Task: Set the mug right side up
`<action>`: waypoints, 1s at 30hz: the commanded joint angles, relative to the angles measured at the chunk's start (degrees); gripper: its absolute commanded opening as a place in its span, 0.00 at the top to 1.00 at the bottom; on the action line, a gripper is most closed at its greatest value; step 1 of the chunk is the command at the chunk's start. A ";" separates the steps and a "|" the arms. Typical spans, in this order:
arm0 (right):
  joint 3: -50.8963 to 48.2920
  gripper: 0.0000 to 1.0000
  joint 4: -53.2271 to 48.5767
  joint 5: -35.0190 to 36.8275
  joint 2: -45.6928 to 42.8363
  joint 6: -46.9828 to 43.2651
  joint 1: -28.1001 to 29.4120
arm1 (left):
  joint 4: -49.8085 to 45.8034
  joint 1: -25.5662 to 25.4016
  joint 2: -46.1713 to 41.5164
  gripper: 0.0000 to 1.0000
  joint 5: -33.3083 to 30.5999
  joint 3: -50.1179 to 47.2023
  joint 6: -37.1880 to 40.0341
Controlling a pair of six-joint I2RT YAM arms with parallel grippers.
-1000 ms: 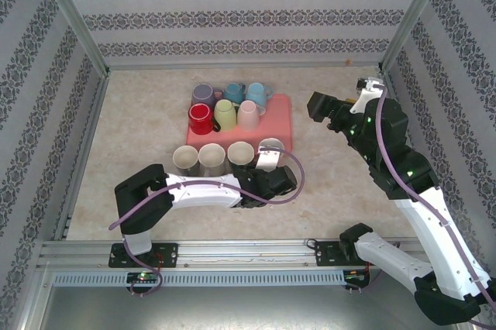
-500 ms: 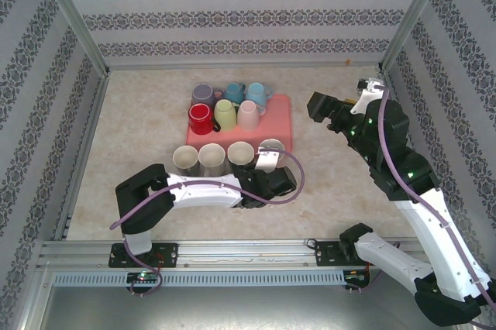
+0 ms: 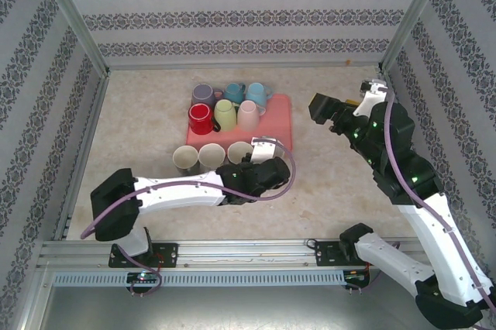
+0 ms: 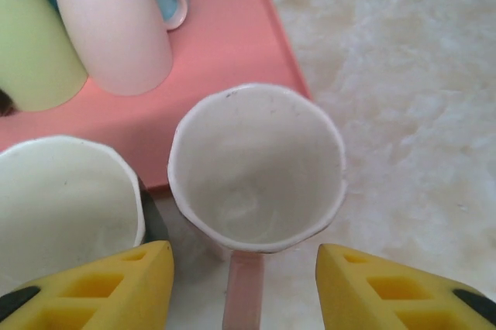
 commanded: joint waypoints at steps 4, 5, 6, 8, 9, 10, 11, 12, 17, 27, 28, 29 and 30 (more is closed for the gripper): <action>1.58 0.03 -1.26 -5.20 1.26 -1.50 -0.58 | -6.03 2.51 -8.88 0.41 6.54 3.49 8.46; 1.81 0.04 -1.65 -5.46 1.74 -1.72 -0.54 | -8.11 3.77 -9.95 0.40 8.41 4.36 8.33; 1.92 0.04 -1.98 -5.72 2.10 -1.92 -0.58 | -10.19 5.44 -11.20 0.40 11.92 5.27 8.33; 2.22 0.05 -2.37 -6.35 2.88 -2.19 -0.53 | -13.86 8.94 -13.27 0.40 17.37 6.61 7.99; 2.63 0.05 -2.76 -7.01 3.52 -2.57 -0.53 | -16.14 10.57 -14.23 0.39 19.14 7.49 8.05; 3.24 0.06 -3.44 -7.75 4.32 -2.78 -0.45 | -18.14 11.85 -14.98 0.39 20.28 8.13 8.82; 4.05 0.06 -4.34 -8.47 5.26 -2.95 -0.45 | -20.12 12.75 -15.68 0.39 20.55 8.73 9.65; 5.09 0.07 -5.47 -9.56 6.54 -3.49 -0.50 | -22.80 13.86 -16.18 0.39 20.51 9.75 9.96; 12.34 0.13 -14.01 -10.64 13.97 -8.62 1.59 | -33.85 21.72 -18.39 0.39 23.55 13.68 8.86; 23.28 0.12 -21.12 -7.56 31.48 -13.22 5.49 | -44.26 38.68 -22.43 0.41 39.83 15.41 5.27; 25.32 0.09 -22.55 -9.00 34.19 -13.27 5.28 | -45.05 39.68 -22.80 0.41 40.80 15.65 5.26; 27.01 0.06 -23.87 -10.11 36.66 -13.77 5.27 | -45.81 40.36 -23.11 0.41 41.35 15.89 5.25; 29.40 0.03 -25.41 -9.83 39.46 -14.47 5.55 | -46.77 40.87 -23.45 0.41 41.52 16.13 5.29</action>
